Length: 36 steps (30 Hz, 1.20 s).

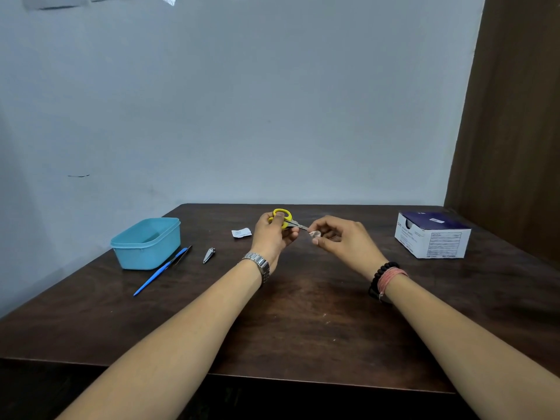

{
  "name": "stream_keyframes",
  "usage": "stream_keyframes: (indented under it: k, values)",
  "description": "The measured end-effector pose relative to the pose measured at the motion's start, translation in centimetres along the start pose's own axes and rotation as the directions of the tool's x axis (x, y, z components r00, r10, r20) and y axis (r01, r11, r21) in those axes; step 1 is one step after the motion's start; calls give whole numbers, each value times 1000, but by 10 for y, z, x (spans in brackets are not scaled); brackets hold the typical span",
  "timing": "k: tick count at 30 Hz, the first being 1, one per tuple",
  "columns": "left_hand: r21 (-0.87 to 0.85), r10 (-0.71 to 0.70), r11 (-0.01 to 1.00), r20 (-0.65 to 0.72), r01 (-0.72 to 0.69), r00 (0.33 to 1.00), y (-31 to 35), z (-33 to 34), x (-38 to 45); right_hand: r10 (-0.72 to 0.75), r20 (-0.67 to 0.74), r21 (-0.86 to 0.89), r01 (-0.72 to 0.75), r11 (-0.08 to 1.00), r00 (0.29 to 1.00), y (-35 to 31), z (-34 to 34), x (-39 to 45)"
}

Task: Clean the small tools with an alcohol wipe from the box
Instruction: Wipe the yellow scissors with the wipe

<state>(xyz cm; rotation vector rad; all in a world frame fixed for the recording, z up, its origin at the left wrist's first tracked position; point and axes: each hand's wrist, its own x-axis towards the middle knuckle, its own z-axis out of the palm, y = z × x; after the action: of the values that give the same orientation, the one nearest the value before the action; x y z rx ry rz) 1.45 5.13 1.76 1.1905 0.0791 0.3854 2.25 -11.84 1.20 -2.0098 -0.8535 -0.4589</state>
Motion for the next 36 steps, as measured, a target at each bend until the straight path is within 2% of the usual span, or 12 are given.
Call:
stream_keyframes:
  k: [13,19,22,25,28,31,36]
  values:
    - [-55,8,998,-12,-9,1000,3,0,0,9,-75,95,-2,995,997,-3,0,2]
    - [-140,37,989,-109,-52,993,11,-5,3,52,-121,141,-34,989,991,0,-4,3]
    - [1,88,996,-85,-89,992,8,-7,6,87,-154,156,-63,986,984,2,-4,5]
    - [258,164,950,61,-174,985,-2,-3,3,110,-128,162,-88,983,986,3,-2,5]
    - [372,161,901,195,-225,968,-9,2,-4,79,-83,123,-69,990,993,2,0,3]
    - [364,149,905,216,-221,965,-10,1,-4,72,-64,97,-66,993,995,2,0,2]
    - [256,137,952,126,-165,983,-6,-5,2,70,-38,65,-68,996,997,2,1,1]
